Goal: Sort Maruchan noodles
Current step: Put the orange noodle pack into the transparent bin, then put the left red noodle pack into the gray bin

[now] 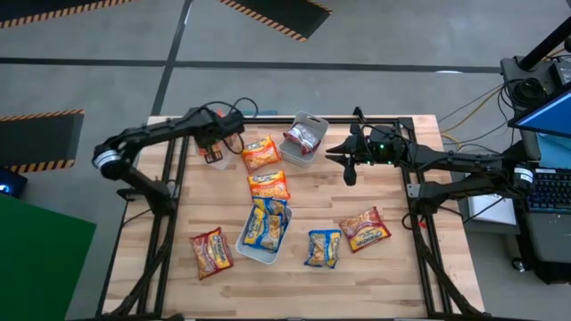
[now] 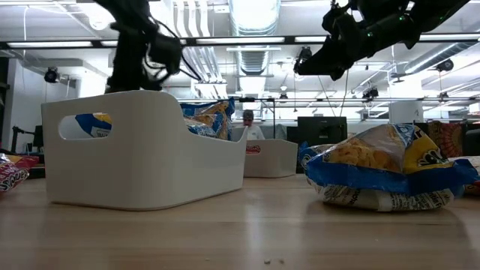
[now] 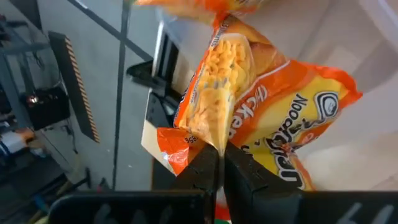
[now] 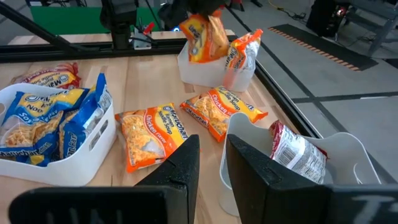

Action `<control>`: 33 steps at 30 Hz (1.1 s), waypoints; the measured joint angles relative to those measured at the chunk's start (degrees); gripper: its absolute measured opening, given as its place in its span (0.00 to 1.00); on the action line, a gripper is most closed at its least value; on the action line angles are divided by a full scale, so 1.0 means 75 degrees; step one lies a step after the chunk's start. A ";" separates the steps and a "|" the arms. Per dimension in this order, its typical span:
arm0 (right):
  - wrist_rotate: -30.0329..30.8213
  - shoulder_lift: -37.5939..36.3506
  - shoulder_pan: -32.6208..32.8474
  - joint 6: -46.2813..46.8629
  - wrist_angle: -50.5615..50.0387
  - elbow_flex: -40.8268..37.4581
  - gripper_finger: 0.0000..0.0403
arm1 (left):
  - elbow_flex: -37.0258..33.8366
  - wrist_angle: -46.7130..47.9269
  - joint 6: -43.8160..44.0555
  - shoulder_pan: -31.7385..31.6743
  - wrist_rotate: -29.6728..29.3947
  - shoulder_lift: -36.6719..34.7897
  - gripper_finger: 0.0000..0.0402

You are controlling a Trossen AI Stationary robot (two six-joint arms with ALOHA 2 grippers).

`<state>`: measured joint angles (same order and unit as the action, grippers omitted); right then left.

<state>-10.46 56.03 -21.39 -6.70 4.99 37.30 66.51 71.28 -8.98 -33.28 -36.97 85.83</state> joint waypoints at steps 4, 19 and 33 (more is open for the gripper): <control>0.0000 0.0000 0.0000 0.0001 0.0000 0.0000 0.17 | 0.0028 -0.0324 -0.0527 0.0003 -0.0075 0.0524 0.00; 0.0000 0.0000 0.0000 -0.0108 -0.0003 0.0000 0.17 | 0.0028 -0.1331 -0.0712 0.0000 -0.0603 0.1010 0.02; 0.0000 0.0000 -0.0001 -0.0079 -0.0020 0.0000 0.17 | 0.0057 -0.0759 0.0333 0.0259 0.0628 0.0568 0.21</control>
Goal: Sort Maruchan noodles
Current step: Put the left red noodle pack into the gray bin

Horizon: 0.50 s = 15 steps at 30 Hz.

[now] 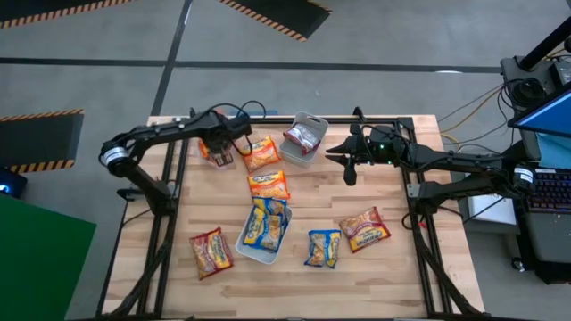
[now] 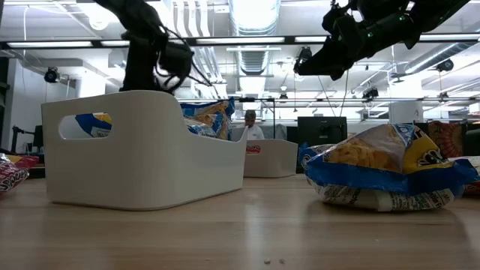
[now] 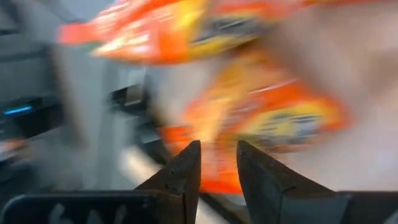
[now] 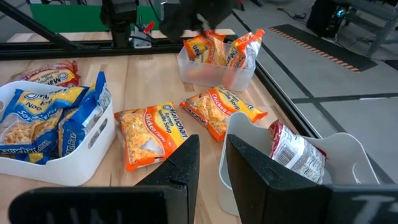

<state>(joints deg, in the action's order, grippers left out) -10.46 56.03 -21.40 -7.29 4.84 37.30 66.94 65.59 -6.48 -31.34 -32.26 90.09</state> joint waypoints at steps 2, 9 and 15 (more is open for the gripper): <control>-0.0001 0.0000 -0.0001 0.0023 0.0000 0.0000 0.17 | 0.0000 -0.0040 0.0224 0.0124 0.1016 -0.0250 0.22; 0.0000 0.0000 0.0001 0.0126 0.0003 0.0000 0.17 | -0.0142 -0.0351 0.1225 0.1110 0.1951 -0.1345 0.20; 0.0000 0.0000 -0.0002 0.0172 0.0009 0.0000 0.17 | -0.0198 -0.0400 0.2281 0.2425 0.3162 -0.2068 0.19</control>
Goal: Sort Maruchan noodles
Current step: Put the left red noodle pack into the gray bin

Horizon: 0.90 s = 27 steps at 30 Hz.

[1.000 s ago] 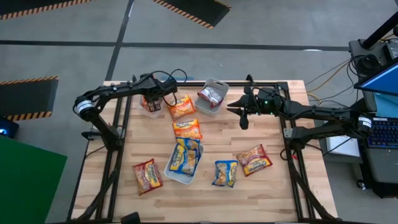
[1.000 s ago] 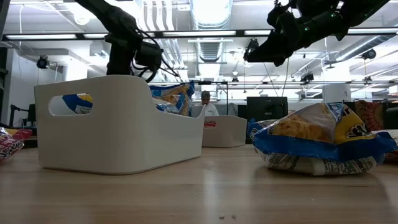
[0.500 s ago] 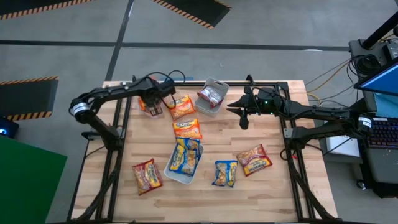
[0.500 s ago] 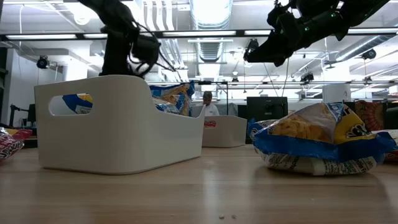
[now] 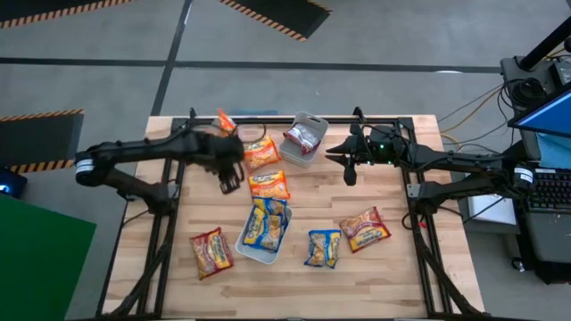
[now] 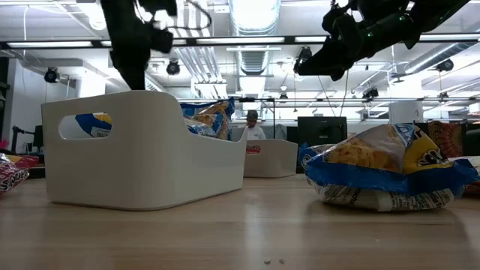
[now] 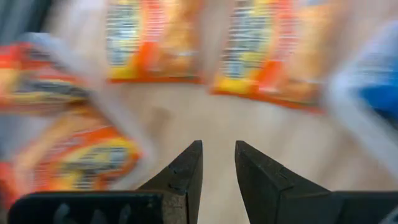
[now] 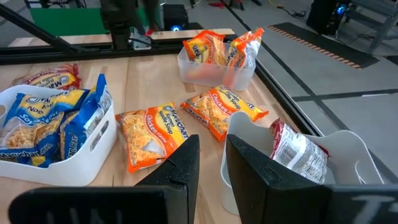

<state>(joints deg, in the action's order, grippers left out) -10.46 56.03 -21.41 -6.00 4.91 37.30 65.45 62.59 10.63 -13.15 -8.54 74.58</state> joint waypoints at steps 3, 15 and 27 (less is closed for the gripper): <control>-0.0001 0.0000 0.0002 0.0000 0.0004 0.0000 0.17 | 0.0000 0.0085 0.0389 0.0671 0.0477 -0.0204 0.20; -0.0003 0.0000 0.0003 0.0131 0.0011 -0.0003 0.17 | -0.0048 0.0806 0.1771 0.2778 0.0561 0.0050 0.45; -0.0017 0.0000 0.0003 0.0131 -0.0009 -0.0003 0.17 | -0.1395 0.0375 0.3097 0.3898 0.0839 0.0061 0.49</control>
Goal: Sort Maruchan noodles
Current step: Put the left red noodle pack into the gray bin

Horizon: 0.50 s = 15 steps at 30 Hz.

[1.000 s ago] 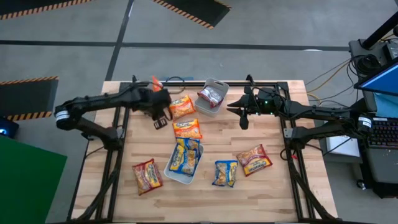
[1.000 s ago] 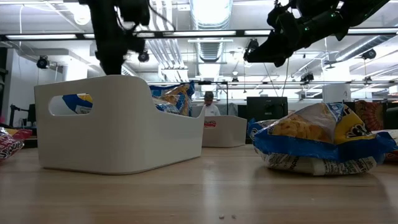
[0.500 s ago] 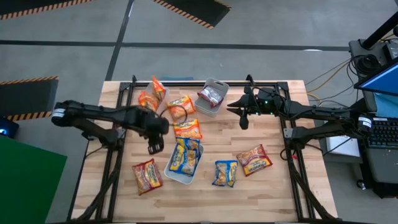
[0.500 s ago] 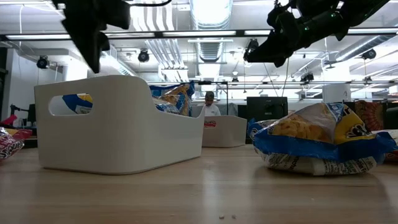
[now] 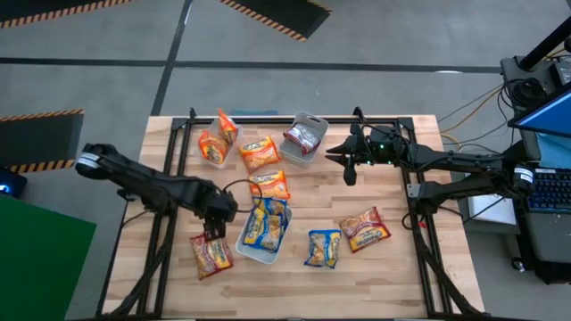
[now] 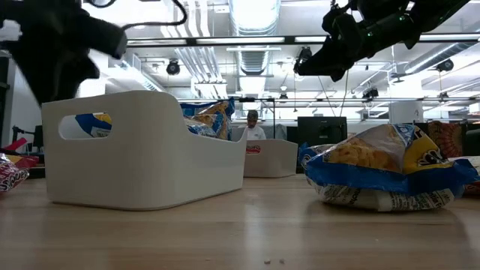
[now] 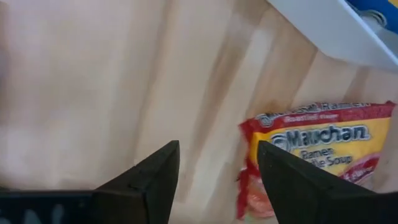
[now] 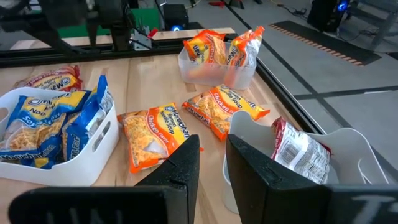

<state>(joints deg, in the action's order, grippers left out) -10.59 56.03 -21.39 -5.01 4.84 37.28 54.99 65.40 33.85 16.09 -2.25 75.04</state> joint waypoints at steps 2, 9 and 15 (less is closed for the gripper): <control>0.0000 0.0000 0.0000 -0.0018 0.0003 0.0000 0.17 | -0.0334 -0.0491 0.0176 0.0067 0.0262 -0.0002 0.48; -0.0012 0.0000 0.0000 -0.0018 0.0018 0.0000 0.17 | -0.1418 -0.1707 0.0735 0.0151 0.1126 -0.0002 0.48; -0.0018 0.0000 0.0003 0.0070 0.0018 0.0000 0.17 | -0.1879 -0.2623 0.1030 0.0206 0.1621 -0.0002 0.48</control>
<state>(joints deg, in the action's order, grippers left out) -10.72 56.03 -21.37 -4.49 4.97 37.28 40.90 45.72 41.57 17.63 9.91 75.02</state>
